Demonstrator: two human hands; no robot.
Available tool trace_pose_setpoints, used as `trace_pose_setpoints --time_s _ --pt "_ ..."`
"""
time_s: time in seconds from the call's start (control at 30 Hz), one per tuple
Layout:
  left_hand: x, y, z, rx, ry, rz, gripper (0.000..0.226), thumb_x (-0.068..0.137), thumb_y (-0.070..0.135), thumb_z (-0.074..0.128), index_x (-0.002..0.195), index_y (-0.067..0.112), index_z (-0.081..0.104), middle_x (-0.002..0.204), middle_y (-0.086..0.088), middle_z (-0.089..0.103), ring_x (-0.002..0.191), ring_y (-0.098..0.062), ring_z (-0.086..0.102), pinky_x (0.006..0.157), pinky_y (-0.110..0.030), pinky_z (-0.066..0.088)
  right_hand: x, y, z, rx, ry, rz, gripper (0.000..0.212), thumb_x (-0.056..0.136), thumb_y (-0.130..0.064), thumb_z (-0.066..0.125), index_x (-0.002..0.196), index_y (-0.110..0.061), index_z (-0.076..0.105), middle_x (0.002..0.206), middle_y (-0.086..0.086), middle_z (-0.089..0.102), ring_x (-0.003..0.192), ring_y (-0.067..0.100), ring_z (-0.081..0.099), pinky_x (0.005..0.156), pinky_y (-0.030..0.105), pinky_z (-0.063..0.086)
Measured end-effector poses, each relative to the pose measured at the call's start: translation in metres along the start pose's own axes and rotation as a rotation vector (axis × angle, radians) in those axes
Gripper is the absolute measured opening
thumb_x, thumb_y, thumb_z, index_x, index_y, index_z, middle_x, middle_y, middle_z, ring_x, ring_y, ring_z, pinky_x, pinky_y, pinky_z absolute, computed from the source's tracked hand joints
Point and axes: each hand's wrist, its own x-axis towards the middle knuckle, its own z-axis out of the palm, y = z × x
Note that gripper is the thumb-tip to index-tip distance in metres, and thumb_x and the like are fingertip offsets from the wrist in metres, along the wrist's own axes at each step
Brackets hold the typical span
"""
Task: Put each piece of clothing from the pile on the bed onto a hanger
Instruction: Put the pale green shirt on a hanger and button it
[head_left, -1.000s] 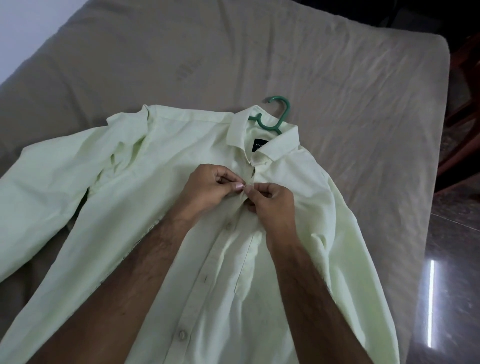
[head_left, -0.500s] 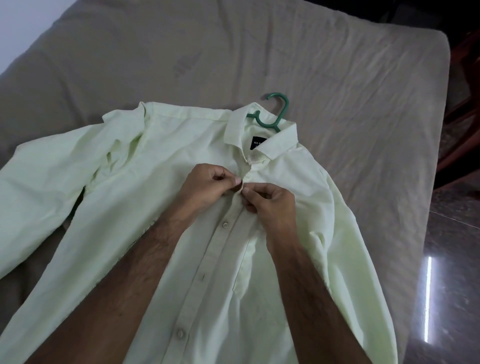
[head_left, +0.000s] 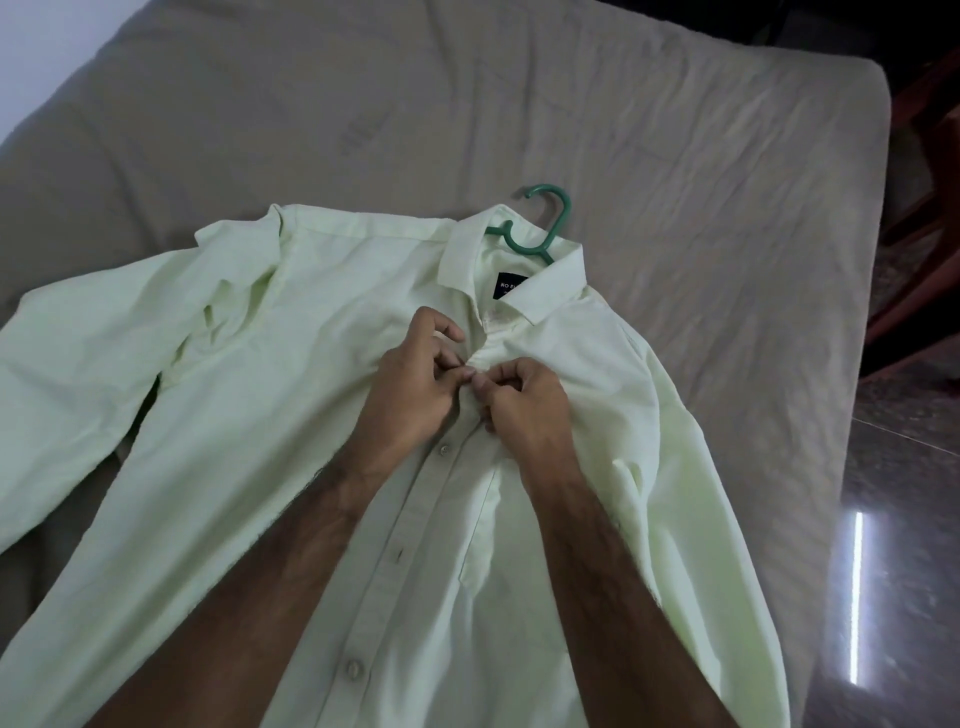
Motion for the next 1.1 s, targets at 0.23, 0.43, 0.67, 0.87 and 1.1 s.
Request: trace_pose_setpoints --time_s 0.23,0.43,0.67,0.87,1.1 --pt "0.010 0.014 -0.026 0.439 0.174 0.405 0.058 0.086 0.006 0.065 0.137 0.025 0.047 0.127 -0.001 0.043 0.093 -0.020 0.058 0.075 -0.039 0.054 -0.010 -0.015 -0.021 0.006 0.062 -0.109 0.022 0.099 -0.023 0.056 0.086 -0.010 0.068 0.075 0.002 0.070 0.064 0.021 0.069 0.064 0.037 0.059" --pt "0.059 0.037 -0.041 0.936 -0.001 0.619 0.041 0.089 0.019 0.069 0.126 0.031 0.057 0.156 -0.003 0.030 0.116 -0.031 0.047 0.086 -0.048 0.042 -0.005 -0.053 -0.023 -0.501 0.439 -0.520 0.035 0.089 -0.016 0.055 0.121 -0.030 0.053 0.095 -0.008 0.060 0.080 0.018 0.059 0.064 0.038 0.047" --pt "0.073 0.037 -0.045 0.897 -0.142 0.645 0.009 0.091 0.023 0.068 0.098 0.029 0.067 0.140 0.004 0.044 0.113 -0.024 0.049 0.086 -0.045 0.038 0.015 -0.068 -0.028 -0.783 0.184 -0.406 0.024 0.101 -0.038 0.047 0.107 -0.018 0.059 0.100 0.004 0.067 0.090 0.029 0.062 0.068 0.033 0.037" --pt "0.072 0.033 -0.033 0.519 -0.165 0.363 0.009 0.088 0.032 0.074 0.090 0.025 0.070 0.104 0.010 0.051 0.080 -0.005 0.054 0.086 -0.038 0.044 -0.002 -0.032 -0.040 0.237 0.287 -0.186 0.023 0.086 -0.012 0.075 0.100 -0.018 0.059 0.074 0.006 0.069 0.064 0.009 0.069 0.074 0.033 0.060" --pt "0.063 0.036 -0.025 0.218 -0.162 0.115 0.010 0.084 0.030 0.079 0.086 0.022 0.073 0.090 0.011 0.058 0.072 0.006 0.054 0.063 -0.003 0.035 -0.013 -0.024 -0.028 0.920 0.092 0.123 0.021 0.085 0.000 0.076 0.102 0.004 0.064 0.078 0.013 0.067 0.065 0.017 0.068 0.074 0.031 0.061"
